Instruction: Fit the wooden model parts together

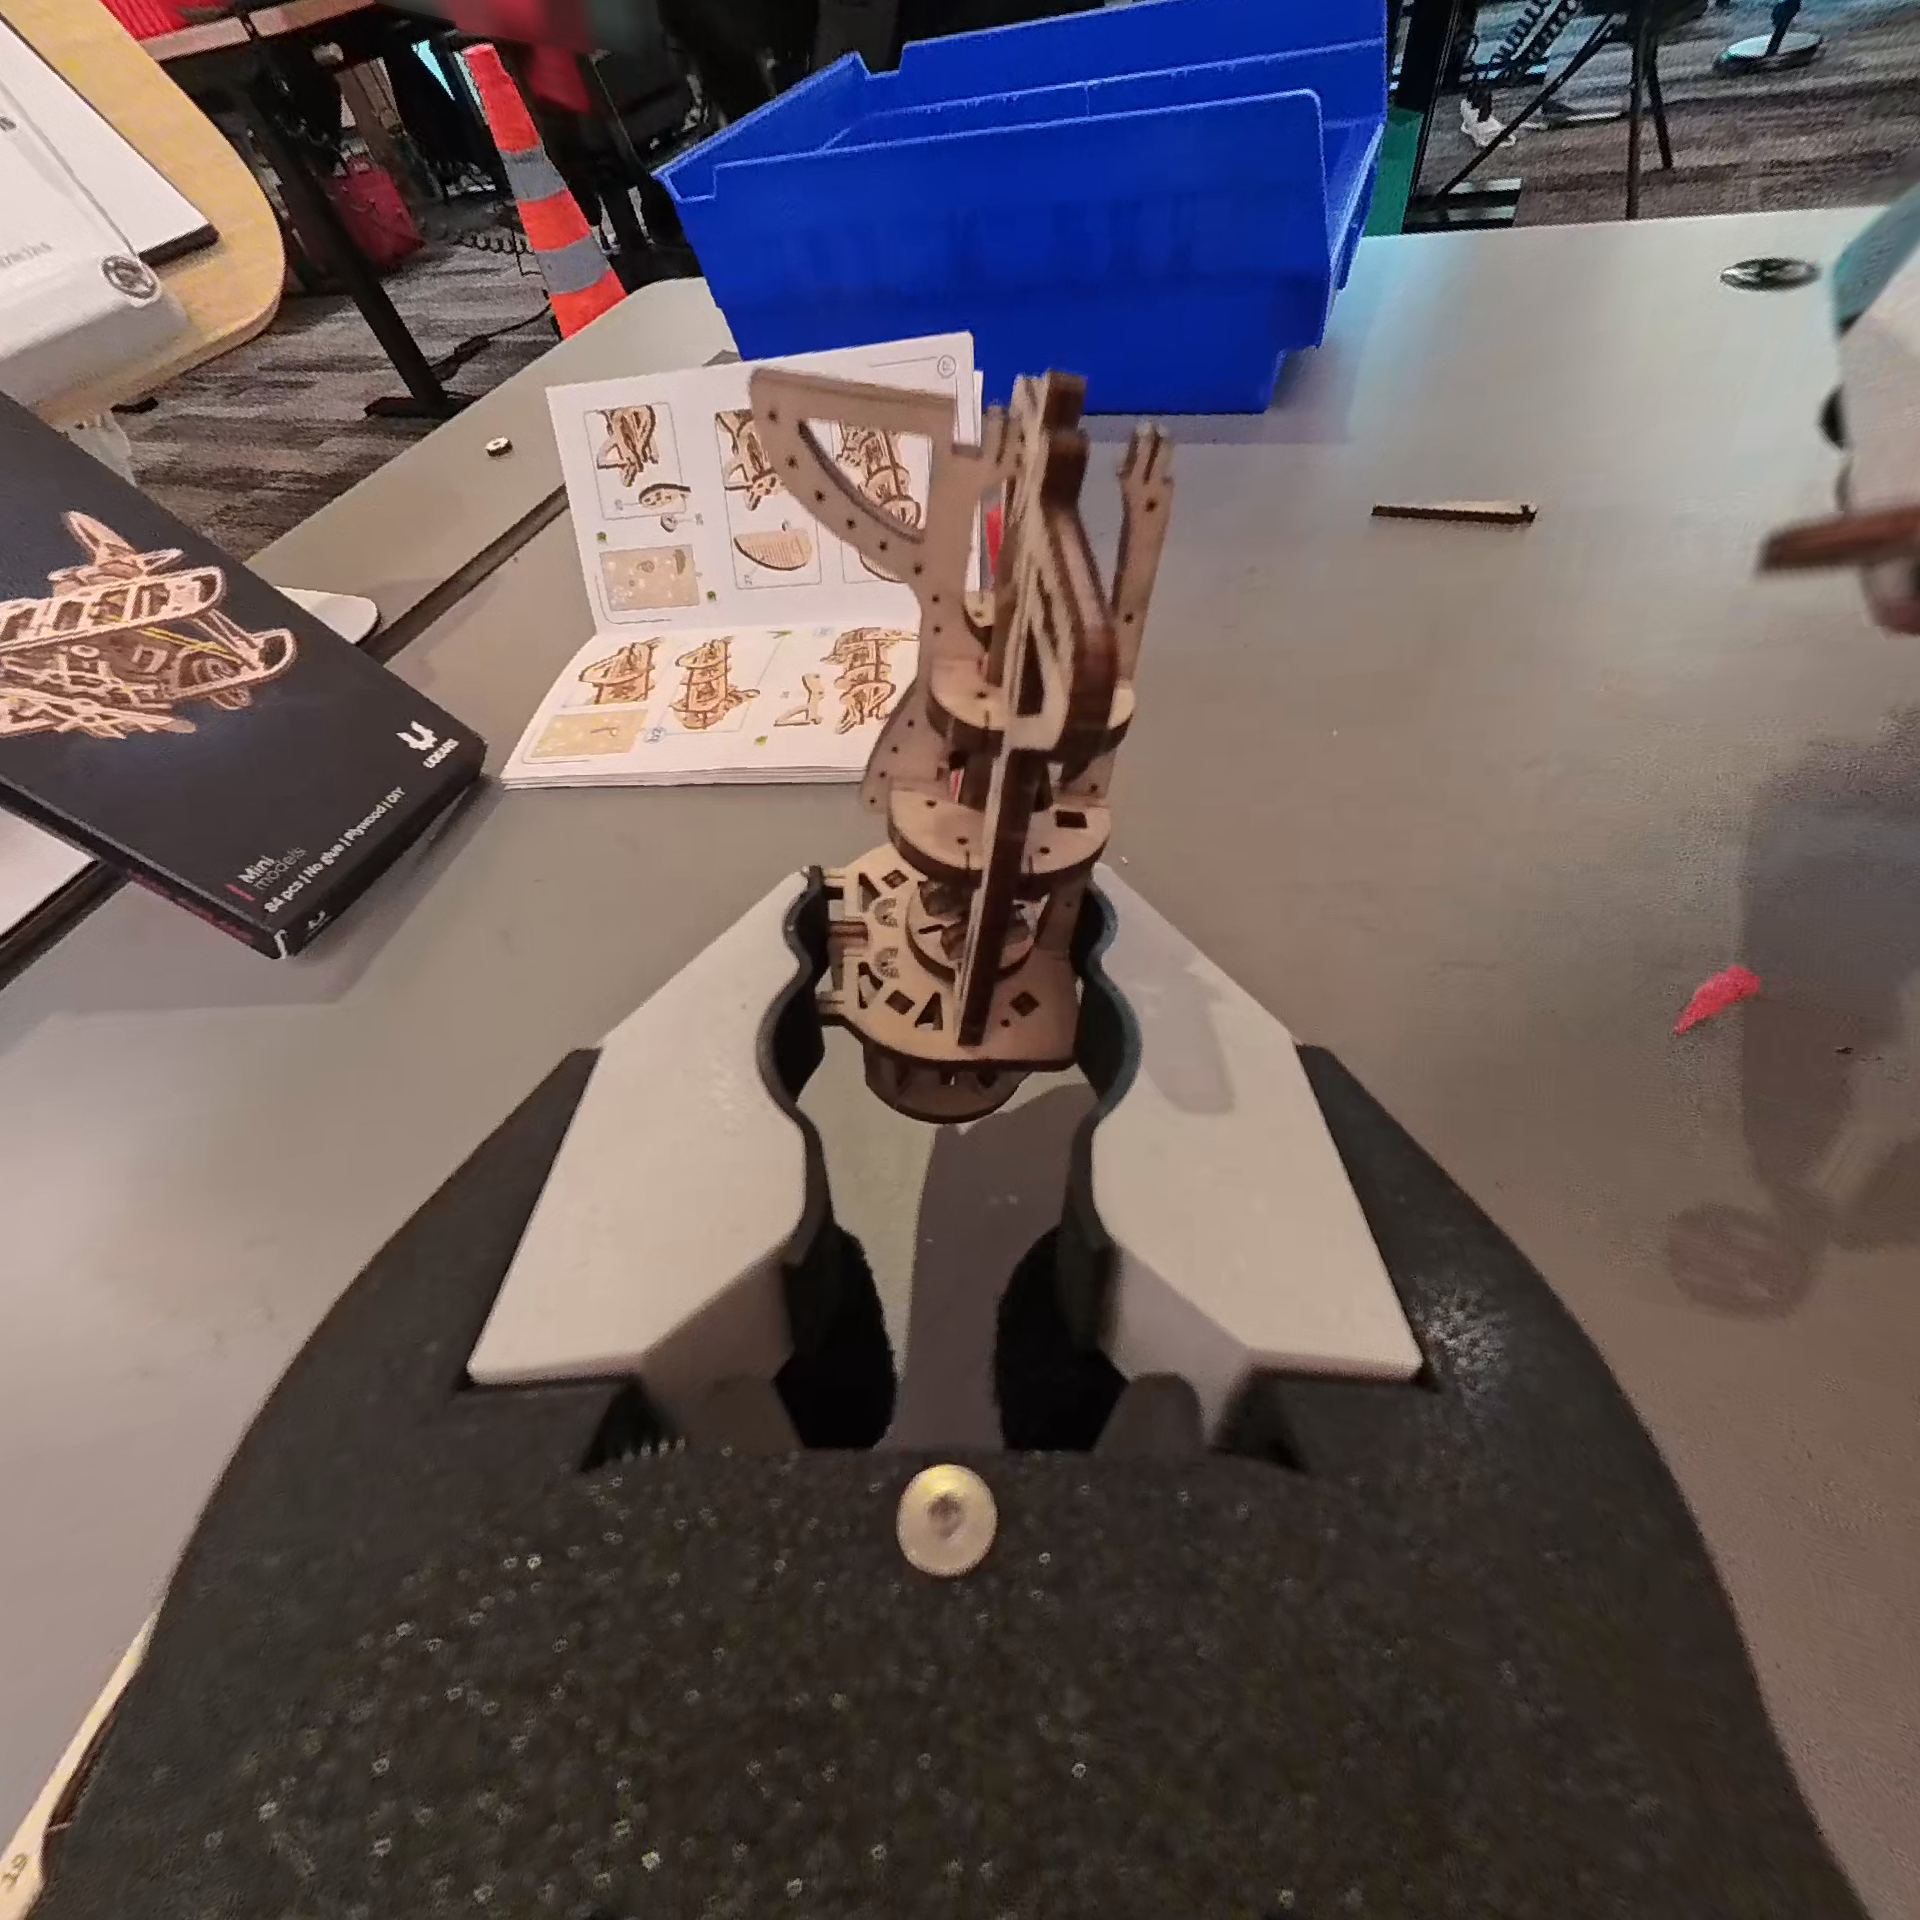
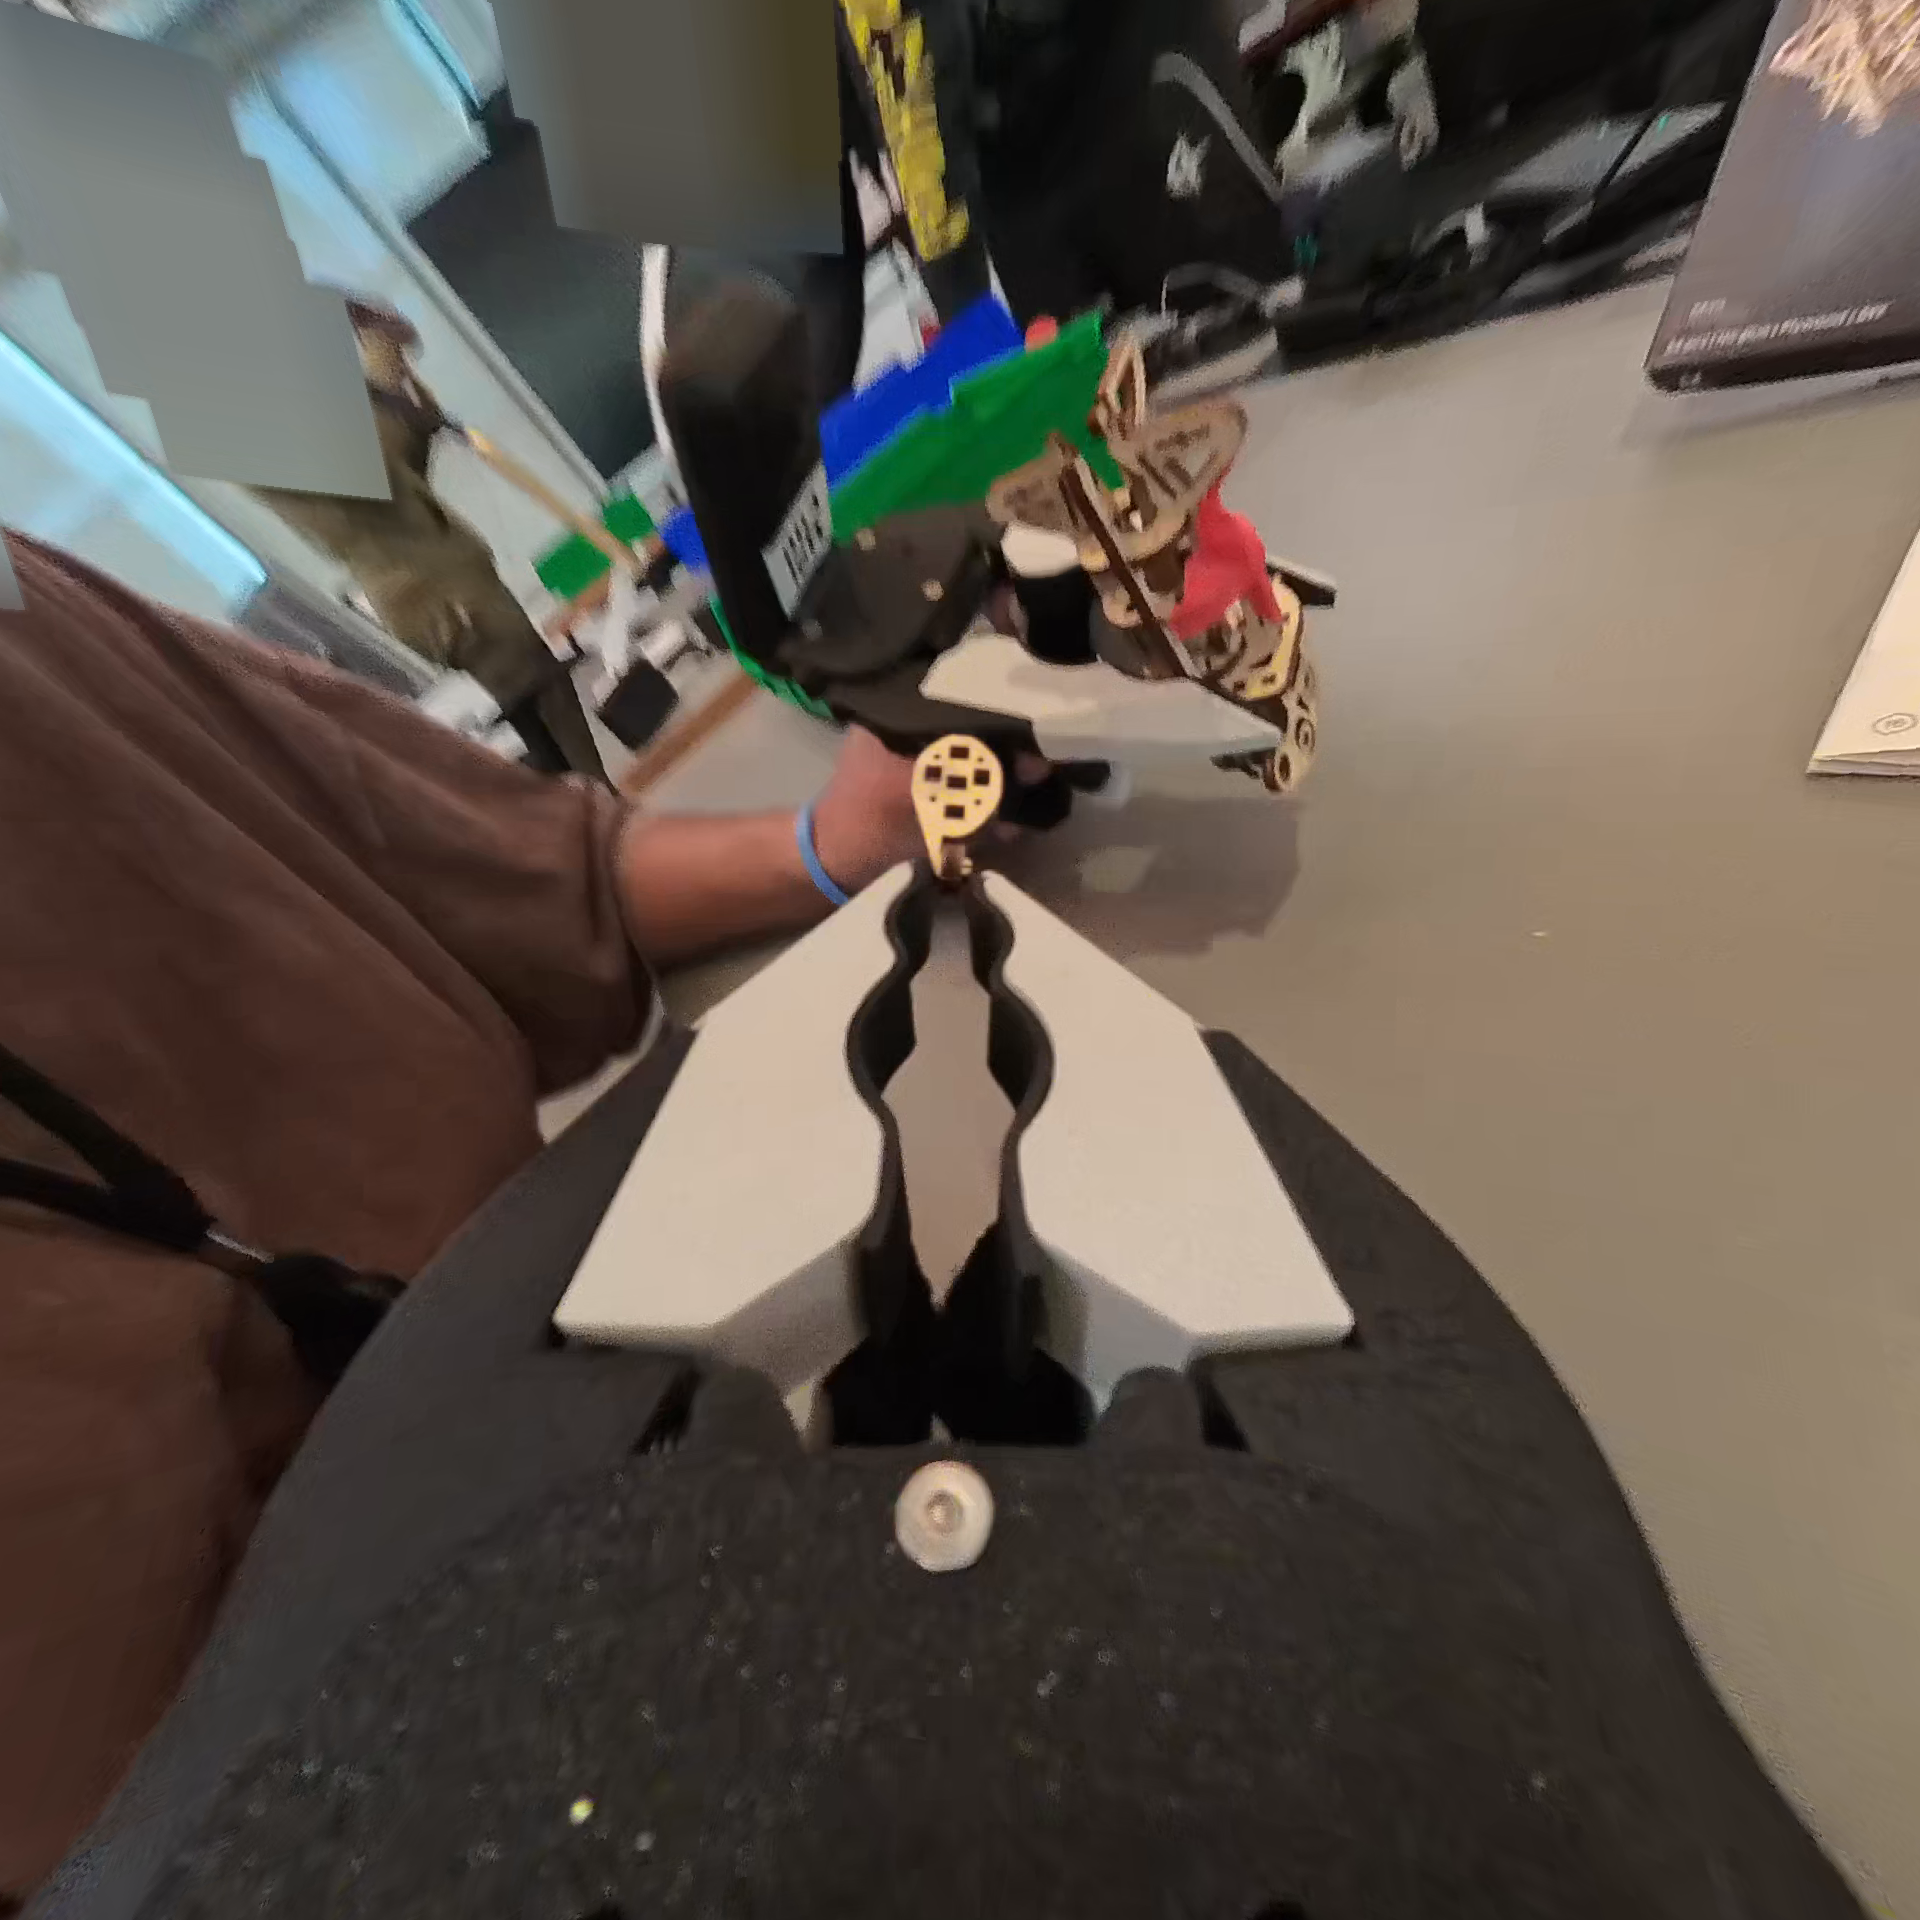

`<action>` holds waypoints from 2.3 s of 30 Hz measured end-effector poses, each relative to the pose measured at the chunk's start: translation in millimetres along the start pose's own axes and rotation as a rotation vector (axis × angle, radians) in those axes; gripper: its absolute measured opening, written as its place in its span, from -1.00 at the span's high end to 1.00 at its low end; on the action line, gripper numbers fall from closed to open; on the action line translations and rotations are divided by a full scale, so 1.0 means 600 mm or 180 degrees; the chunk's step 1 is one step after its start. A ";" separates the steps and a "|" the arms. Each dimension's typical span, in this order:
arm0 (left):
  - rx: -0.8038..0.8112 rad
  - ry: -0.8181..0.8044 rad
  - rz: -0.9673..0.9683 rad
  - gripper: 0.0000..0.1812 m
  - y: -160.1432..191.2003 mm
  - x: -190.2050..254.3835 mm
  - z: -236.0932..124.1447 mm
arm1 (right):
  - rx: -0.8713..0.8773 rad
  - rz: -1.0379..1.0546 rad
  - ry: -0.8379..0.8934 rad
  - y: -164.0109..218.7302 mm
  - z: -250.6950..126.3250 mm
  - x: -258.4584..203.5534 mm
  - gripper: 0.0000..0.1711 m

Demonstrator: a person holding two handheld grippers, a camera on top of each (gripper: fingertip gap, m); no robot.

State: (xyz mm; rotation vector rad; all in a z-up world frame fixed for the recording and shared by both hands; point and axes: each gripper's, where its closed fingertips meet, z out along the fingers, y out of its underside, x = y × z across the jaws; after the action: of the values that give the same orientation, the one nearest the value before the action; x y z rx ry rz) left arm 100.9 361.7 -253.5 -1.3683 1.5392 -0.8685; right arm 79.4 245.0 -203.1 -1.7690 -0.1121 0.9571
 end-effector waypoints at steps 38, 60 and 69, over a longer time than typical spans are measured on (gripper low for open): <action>0.0164 0.0221 0.0043 0.51 -0.012 0.015 -0.003 | -0.1919 0.1999 0.0776 0.196 0.051 0.013 0.89; 0.0143 0.0214 0.0076 0.52 -0.011 0.018 -0.002 | -0.2175 -0.1485 0.1557 0.229 0.072 -0.023 0.82; 0.0158 0.0236 -0.0001 0.52 -0.011 0.015 -0.003 | -0.0893 0.2330 -0.0039 0.173 0.111 -0.100 0.93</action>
State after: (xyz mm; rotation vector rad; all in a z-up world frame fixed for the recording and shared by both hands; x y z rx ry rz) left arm 101.8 351.9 -248.2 -1.3137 1.5632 -0.9610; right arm -41.3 221.2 -264.0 -2.1073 0.4448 1.5251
